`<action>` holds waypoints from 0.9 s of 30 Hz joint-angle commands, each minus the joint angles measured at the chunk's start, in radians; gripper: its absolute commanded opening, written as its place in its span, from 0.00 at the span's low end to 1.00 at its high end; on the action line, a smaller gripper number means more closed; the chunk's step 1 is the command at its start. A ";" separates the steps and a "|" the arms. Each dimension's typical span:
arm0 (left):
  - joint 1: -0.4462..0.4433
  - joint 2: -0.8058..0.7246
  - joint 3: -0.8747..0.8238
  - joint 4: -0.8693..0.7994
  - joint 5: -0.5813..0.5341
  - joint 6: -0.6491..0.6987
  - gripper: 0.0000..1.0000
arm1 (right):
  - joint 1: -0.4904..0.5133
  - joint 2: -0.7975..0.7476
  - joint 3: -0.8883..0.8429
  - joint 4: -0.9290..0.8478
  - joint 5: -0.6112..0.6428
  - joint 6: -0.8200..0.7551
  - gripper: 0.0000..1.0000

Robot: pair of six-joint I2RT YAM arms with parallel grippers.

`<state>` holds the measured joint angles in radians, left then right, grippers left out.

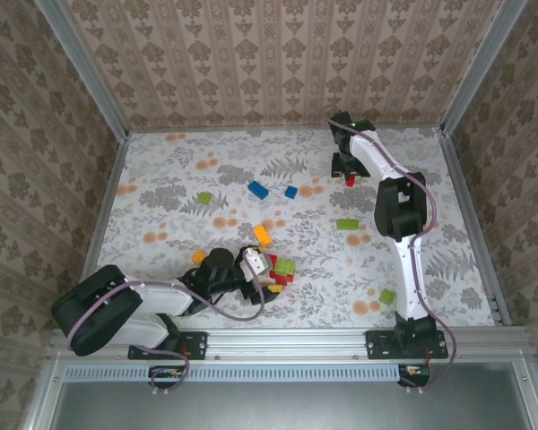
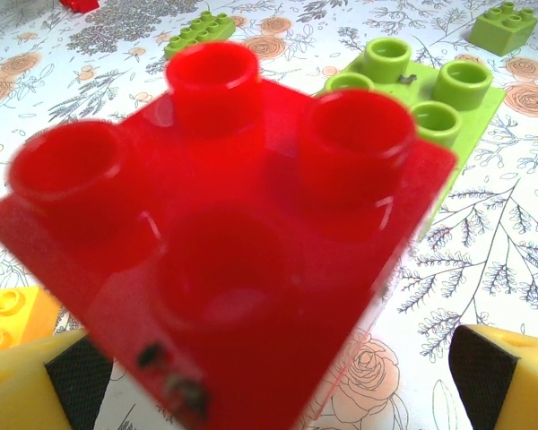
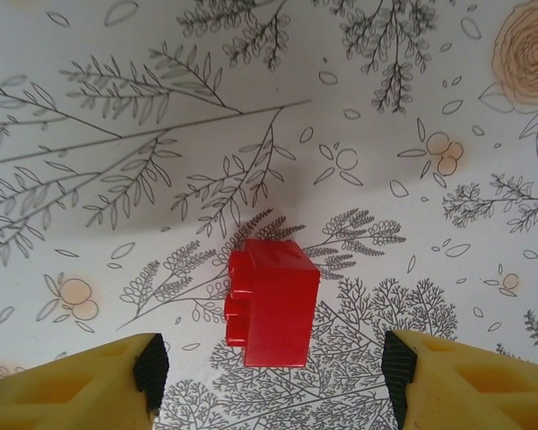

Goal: Assemble a carrot with lego

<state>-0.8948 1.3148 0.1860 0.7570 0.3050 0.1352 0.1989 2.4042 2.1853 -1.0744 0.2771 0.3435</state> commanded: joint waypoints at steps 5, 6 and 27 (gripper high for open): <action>0.005 0.017 0.020 0.025 0.022 0.008 1.00 | 0.002 0.030 -0.017 -0.012 0.002 0.008 0.61; 0.006 0.019 0.021 0.024 0.022 0.008 1.00 | 0.002 0.032 -0.015 -0.012 0.001 0.007 0.60; 0.006 0.039 0.033 0.018 0.014 0.009 1.00 | 0.000 0.071 0.003 -0.004 -0.001 0.000 0.36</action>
<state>-0.8948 1.3430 0.1925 0.7563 0.3065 0.1352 0.1997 2.4699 2.1761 -1.0702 0.2741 0.3428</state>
